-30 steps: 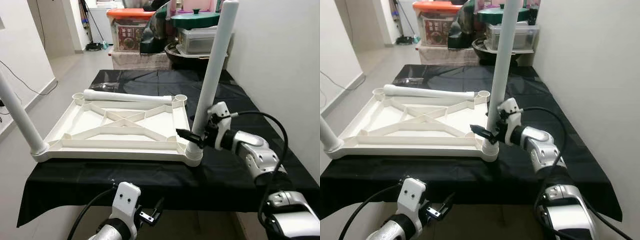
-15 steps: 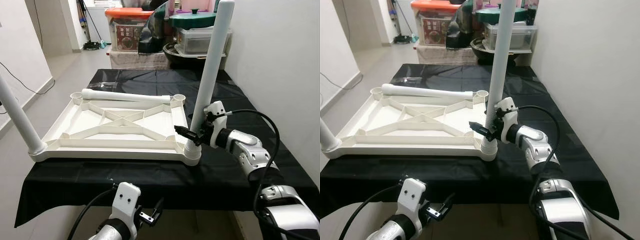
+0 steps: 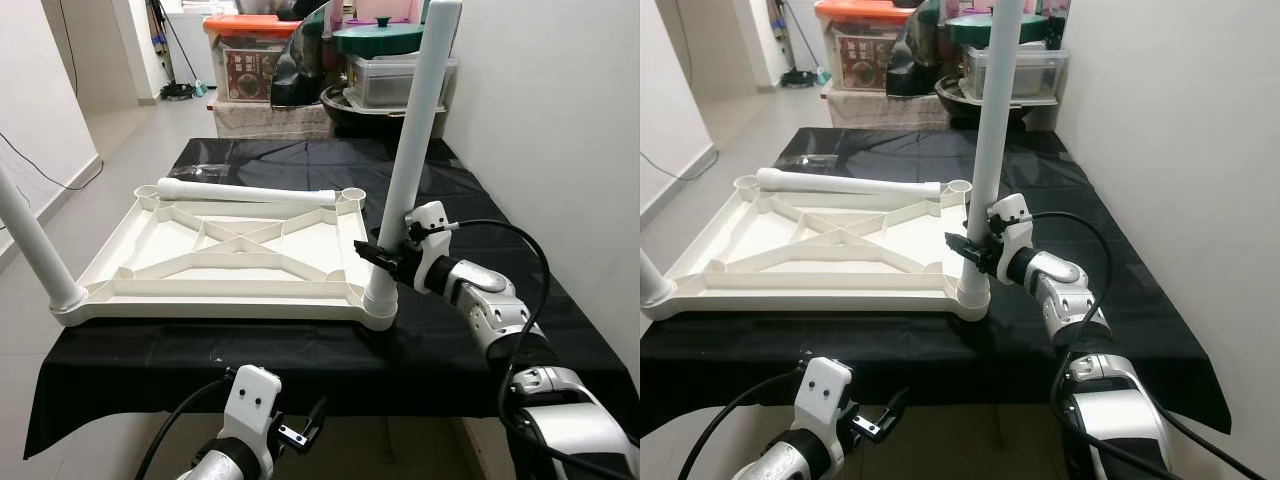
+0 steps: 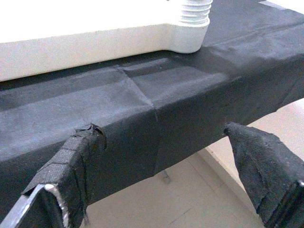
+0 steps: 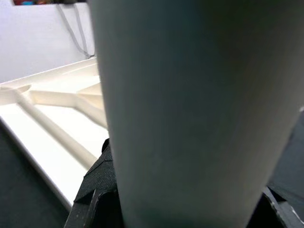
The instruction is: Building children table
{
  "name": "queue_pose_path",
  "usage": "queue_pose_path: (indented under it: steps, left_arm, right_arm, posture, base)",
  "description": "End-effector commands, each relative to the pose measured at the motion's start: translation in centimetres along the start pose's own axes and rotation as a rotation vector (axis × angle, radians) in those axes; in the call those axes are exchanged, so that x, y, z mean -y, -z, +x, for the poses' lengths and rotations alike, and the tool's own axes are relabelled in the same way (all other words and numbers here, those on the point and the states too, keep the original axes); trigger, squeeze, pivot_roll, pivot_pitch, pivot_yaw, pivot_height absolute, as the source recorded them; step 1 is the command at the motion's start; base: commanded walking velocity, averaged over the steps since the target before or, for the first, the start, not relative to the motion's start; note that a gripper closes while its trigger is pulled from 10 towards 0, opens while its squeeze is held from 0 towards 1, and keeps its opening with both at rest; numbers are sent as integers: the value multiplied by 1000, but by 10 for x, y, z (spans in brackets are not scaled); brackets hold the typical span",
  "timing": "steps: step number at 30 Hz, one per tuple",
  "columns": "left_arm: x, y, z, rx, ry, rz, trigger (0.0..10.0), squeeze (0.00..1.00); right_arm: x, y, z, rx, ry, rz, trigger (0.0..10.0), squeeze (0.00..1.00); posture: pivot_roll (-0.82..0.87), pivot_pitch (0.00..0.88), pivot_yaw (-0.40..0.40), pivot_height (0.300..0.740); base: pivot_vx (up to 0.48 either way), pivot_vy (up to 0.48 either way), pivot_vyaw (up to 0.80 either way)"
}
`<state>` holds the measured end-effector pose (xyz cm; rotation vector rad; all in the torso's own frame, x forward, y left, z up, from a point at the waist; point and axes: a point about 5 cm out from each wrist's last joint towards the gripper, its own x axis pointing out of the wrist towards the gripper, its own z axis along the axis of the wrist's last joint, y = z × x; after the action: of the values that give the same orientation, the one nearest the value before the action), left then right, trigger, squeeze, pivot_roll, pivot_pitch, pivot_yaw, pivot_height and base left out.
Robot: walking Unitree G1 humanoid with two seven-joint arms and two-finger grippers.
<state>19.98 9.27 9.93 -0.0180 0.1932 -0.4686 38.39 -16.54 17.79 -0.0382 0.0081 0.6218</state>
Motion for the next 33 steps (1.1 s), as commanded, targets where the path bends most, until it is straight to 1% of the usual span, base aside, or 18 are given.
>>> queue_pose_path:
  steps: [1, 4, 5, 7, 9, 10, 12, 14, 15, 17, 19, 20, 22, 27, 28, 30, 31, 33]
  left_arm:
    - [0, 0, -2, -4, -5, 15, 10000, 0]
    - [-1, 0, -1, 0, -10, 16, 10000, 0]
    - [-2, -1, -1, 2, -14, 15, 10000, 0]
    - [-3, -1, 0, 3, -17, 16, 10000, 0]
    - [-3, -1, 0, 3, -17, 16, 10000, 0]
    - [-4, -1, 1, 4, -20, 16, 10000, 0]
    - [-5, 0, 3, 2, -19, 20, 10000, 0]
    - [-5, 0, 3, 2, -19, 20, 10000, 0]
    - [-5, 0, 4, 1, -18, 22, 10000, 0]
    - [-5, 0, 4, 1, -18, 22, 10000, 0]
    - [-6, 1, 7, -1, -16, 26, 10000, 0]
    - [-6, 1, 7, -1, -16, 26, 10000, 0]
    - [-7, 1, 8, 1, -18, 29, 10000, 0]
    - [-8, 1, 9, 0, -20, 31, 10000, 0]
    - [-8, 1, 10, 1, -25, 31, 10000, 0]
    - [-9, 1, 11, 1, -26, 30, 10000, 0]
    - [-9, 2, 11, 1, -26, 29, 10000, 0]
    - [-9, 2, 11, 1, -25, 29, 10000, 0]
  right_arm:
    - [3, 9, -3, -1, 120, -1, 0, 0]
    - [7, 13, -5, -7, 213, 18, 0, 0]
    - [12, 18, -8, -17, 325, 32, 0, 0]
    - [16, 23, -11, -25, 436, 44, 0, 0]
    - [16, 23, -11, -25, 436, 44, 0, 0]
    - [20, 29, -17, -39, 581, 74, 0, 0]
    - [14, 39, -24, -56, 859, 112, 0, 0]
    - [14, 39, -24, -56, 859, 112, 0, 0]
    - [4, 40, -24, -55, 962, 138, 0, 0]
    - [4, 40, -24, -55, 962, 138, 0, 0]
    - [-26, 34, -11, -40, 1080, 182, 0, 0]
    - [-26, 34, -11, -40, 1080, 182, 0, 0]
    - [-53, 30, 6, -58, 1113, 239, 0, 0]
    - [-62, 30, 13, -74, 1110, 266, 0, 0]
    - [-67, 25, 20, -56, 1023, 238, 10000, 0]
    - [-68, 23, 22, -47, 993, 223, 10000, 0]
    - [-68, 21, 21, -35, 975, 209, 10000, 1000]
    - [-67, 20, 20, -29, 970, 202, 10000, 1000]
  posture:
    - [73, 0, -49, 740]
    - [73, 0, -49, 740]
    - [69, 0, -47, 740]
    - [68, 0, -45, 740]
    - [68, 0, -45, 740]
    - [65, 0, -44, 740]
    - [66, 0, -41, 740]
    - [66, 0, -41, 740]
    - [63, 0, -39, 740]
    - [63, 0, -39, 740]
    - [66, 0, -40, 740]
    - [66, 0, -40, 740]
    - [68, 0, -41, 740]
    - [75, 0, -47, 740]
    - [68, 0, -48, 740]
    - [68, 0, -48, 740]
    - [65, 0, -42, 740]
    - [62, 0, -44, 740]
  base:
    - [0, 0, 0]
    - [0, 0, 0]
    - [0, 0, 0]
    - [0, 0, 0]
    - [0, 0, 0]
    - [0, 0, 0]
    - [0, 0, 0]
    - [0, 0, 0]
    - [0, 0, 0]
    - [0, 0, 0]
    - [0, 0, 0]
    - [0, 0, 0]
    - [0, 0, 0]
    - [0, 0, 0]
    - [0, 0, 0]
    - [0, 0, 0]
    - [0, 0, 0]
    - [0, 0, 0]
